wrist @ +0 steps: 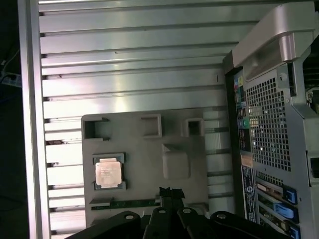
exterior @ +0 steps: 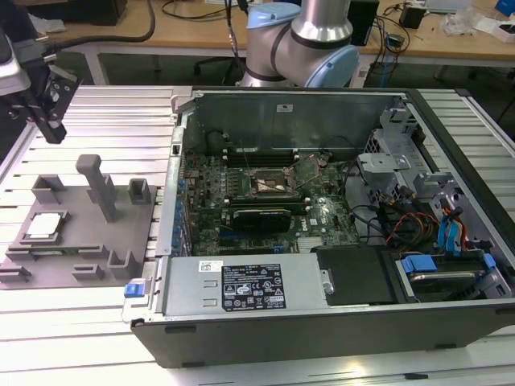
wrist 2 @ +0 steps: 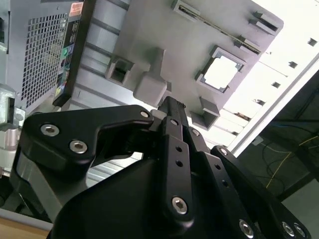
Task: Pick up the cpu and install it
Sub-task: 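Reach for the cpu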
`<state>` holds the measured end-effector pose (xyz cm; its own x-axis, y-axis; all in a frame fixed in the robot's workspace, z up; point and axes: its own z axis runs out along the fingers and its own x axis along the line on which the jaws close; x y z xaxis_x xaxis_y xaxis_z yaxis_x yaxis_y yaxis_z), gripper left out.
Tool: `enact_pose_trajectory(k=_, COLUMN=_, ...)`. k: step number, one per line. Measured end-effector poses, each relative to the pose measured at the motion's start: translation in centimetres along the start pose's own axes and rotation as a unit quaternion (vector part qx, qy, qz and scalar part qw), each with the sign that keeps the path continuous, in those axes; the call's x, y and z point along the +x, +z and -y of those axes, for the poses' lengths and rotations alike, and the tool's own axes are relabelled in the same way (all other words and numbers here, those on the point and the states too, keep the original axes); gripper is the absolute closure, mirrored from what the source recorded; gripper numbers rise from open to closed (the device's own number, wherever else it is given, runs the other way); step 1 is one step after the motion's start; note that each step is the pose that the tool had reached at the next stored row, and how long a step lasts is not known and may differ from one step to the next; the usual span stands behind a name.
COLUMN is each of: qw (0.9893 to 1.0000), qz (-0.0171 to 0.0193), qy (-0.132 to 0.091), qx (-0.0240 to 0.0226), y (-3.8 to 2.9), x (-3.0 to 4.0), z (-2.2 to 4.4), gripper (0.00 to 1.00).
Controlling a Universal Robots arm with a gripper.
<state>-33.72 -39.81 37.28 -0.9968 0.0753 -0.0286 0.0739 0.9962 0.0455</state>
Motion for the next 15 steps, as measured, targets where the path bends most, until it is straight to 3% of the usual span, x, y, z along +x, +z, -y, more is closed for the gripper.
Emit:
enact_pose_trajectory(k=9, qw=1.0, qz=-0.0001, qy=0.0, qx=0.0001, y=2.48, x=2.55, z=0.28, gripper=0.89)
enact_pose_trajectory(k=15, qw=1.0, qz=0.0, qy=0.0, qx=0.0, y=3.8, x=3.42, z=0.4, gripper=0.89)
